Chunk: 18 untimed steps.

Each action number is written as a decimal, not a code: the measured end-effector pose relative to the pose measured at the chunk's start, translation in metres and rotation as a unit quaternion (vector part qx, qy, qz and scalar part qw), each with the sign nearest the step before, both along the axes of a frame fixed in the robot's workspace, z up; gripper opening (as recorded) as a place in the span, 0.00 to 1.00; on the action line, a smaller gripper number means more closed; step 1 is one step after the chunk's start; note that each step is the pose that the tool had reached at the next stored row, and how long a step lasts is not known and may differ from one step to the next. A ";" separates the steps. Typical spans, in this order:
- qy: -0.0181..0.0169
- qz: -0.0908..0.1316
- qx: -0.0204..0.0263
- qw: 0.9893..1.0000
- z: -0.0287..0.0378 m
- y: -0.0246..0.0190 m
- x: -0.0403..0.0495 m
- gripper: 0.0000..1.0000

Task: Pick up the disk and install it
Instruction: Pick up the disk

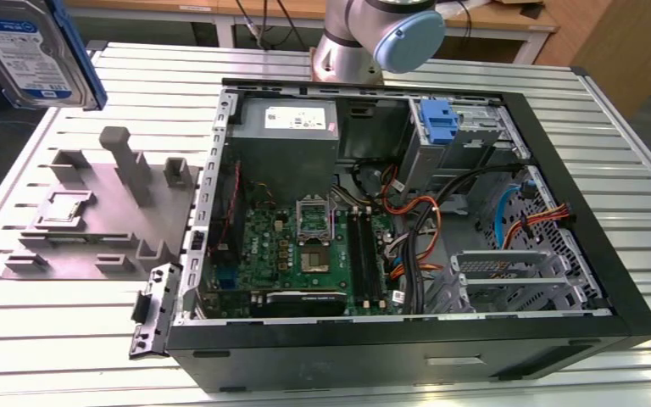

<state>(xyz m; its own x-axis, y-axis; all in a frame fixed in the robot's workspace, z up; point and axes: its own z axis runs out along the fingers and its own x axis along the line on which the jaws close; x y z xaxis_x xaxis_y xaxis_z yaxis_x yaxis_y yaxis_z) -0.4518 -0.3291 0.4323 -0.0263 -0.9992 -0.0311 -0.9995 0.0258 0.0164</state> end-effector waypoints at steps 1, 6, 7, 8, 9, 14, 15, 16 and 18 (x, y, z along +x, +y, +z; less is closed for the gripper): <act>0.000 0.000 0.000 1.000 0.0007 0.0000 0.0000 0.36; 0.000 0.000 0.000 1.000 0.0015 0.0000 0.0000 0.36; 0.000 0.000 0.000 1.000 0.0017 0.0000 0.0000 0.36; 0.000 0.000 0.000 1.000 0.0016 0.0000 0.0000 0.36; 0.000 0.000 0.000 1.000 0.0017 0.0000 0.0000 0.36; 0.000 0.000 0.000 1.000 0.0023 0.0000 0.0000 0.36; 0.000 0.000 0.000 1.000 0.0024 0.0000 0.0000 0.36; 0.000 0.000 0.000 1.000 0.0026 0.0000 0.0000 0.36; 0.000 0.000 0.000 1.000 0.0031 0.0000 0.0000 0.36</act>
